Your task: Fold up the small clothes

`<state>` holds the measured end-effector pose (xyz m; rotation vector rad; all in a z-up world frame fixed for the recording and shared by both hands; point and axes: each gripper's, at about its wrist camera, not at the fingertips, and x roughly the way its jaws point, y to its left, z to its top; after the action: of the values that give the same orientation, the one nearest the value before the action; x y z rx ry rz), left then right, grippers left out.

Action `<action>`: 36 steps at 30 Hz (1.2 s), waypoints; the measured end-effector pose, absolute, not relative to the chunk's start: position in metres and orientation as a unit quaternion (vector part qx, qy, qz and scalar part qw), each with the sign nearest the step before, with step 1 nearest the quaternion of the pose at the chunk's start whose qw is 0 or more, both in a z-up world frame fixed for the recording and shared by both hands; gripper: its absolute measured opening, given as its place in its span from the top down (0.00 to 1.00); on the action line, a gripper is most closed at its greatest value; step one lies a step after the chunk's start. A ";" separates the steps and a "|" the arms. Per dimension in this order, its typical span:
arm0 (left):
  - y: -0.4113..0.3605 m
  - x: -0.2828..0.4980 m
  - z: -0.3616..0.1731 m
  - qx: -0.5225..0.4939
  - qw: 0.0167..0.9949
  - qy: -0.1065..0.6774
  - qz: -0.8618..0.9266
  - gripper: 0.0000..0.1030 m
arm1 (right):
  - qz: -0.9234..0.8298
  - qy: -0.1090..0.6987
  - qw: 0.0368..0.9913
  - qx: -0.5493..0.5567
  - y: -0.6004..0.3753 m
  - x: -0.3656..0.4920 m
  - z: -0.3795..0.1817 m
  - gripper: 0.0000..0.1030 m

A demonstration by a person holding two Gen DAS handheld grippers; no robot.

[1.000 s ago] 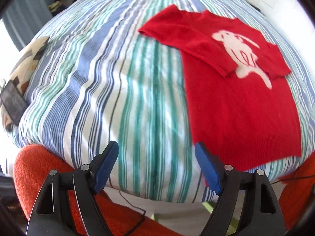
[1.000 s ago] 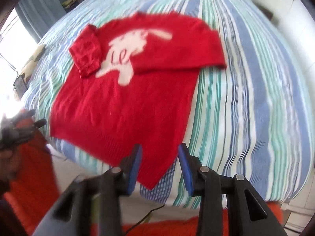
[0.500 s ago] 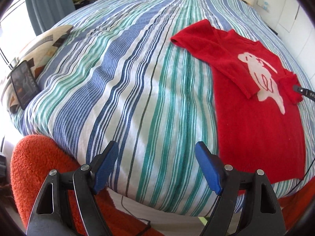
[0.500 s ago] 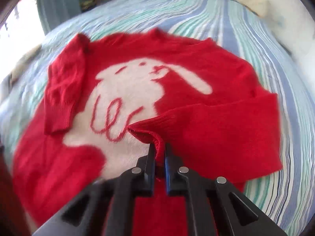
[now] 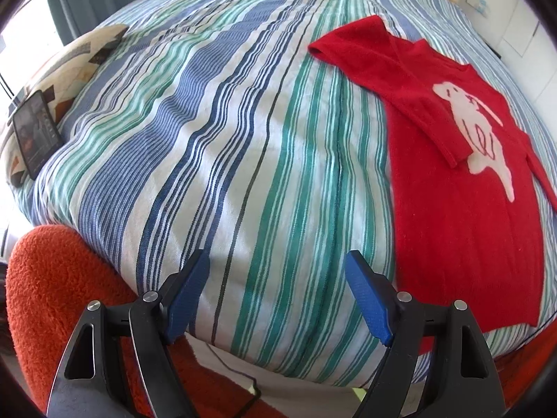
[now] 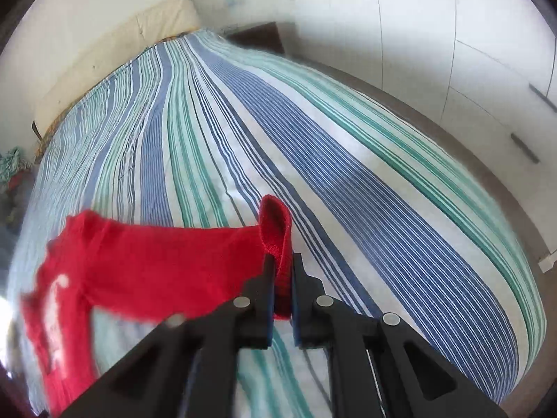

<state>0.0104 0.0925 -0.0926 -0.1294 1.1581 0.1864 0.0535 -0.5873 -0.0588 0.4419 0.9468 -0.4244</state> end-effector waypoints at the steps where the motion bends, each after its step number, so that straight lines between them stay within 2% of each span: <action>1: 0.091 0.010 -0.093 -0.056 0.831 0.546 0.089 0.21 | -0.200 0.453 0.842 0.214 -0.589 0.053 -0.065 0.93; 5: 0.091 0.010 -0.094 -0.048 0.830 0.548 0.091 0.21 | -0.211 0.467 0.824 0.241 -0.593 0.045 -0.089 0.93; 7: 0.091 0.011 -0.095 -0.047 0.830 0.549 0.091 0.21 | -0.215 0.470 0.819 0.249 -0.592 0.043 -0.096 0.90; 10: 0.090 0.010 -0.094 -0.045 0.831 0.547 0.091 0.21 | -0.203 0.454 0.812 0.304 -0.598 0.038 -0.103 0.77; 11: 0.090 0.010 -0.094 -0.045 0.831 0.547 0.091 0.21 | -0.196 0.444 0.811 0.326 -0.601 0.034 -0.104 0.68; 13: 0.090 0.010 -0.094 -0.044 0.830 0.548 0.091 0.21 | -0.186 0.428 0.809 0.359 -0.603 0.026 -0.105 0.64; 14: 0.090 0.010 -0.095 -0.044 0.830 0.549 0.092 0.21 | -0.188 0.430 0.806 0.360 -0.603 0.027 -0.106 0.71; 15: 0.090 0.010 -0.095 -0.043 0.829 0.549 0.092 0.21 | -0.198 0.441 0.804 0.346 -0.602 0.029 -0.106 0.95; 23: 0.092 0.011 -0.093 -0.038 0.827 0.552 0.099 0.21 | -0.275 0.487 0.801 0.213 -0.600 0.031 -0.108 0.98; 25: 0.086 0.011 -0.083 -0.020 0.834 0.542 0.100 0.21 | -0.271 0.483 0.806 0.210 -0.598 0.030 -0.106 0.90; 26: 0.079 0.013 -0.074 -0.004 0.842 0.531 0.092 0.21 | -0.265 0.484 0.807 0.211 -0.597 0.029 -0.103 0.79; 27: 0.070 0.015 -0.062 0.018 0.853 0.515 0.080 0.21 | -0.258 0.485 0.808 0.216 -0.596 0.027 -0.100 0.58; 29: 0.045 0.024 -0.038 0.064 0.874 0.479 0.043 0.20 | -0.243 0.476 0.816 0.221 -0.589 0.022 -0.086 0.36; 32: -0.001 0.047 -0.016 0.138 0.885 0.442 -0.046 0.10 | -0.238 0.461 0.833 0.190 -0.573 0.005 -0.055 0.35; 36: -0.066 0.085 -0.043 0.264 0.852 0.430 -0.141 0.10 | -0.210 0.459 0.851 0.141 -0.543 -0.021 -0.022 0.34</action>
<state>0.0848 -0.0656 -0.0427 0.5562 0.9058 -0.2964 -0.0205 -0.5428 -0.0217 0.2972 0.9668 -0.4430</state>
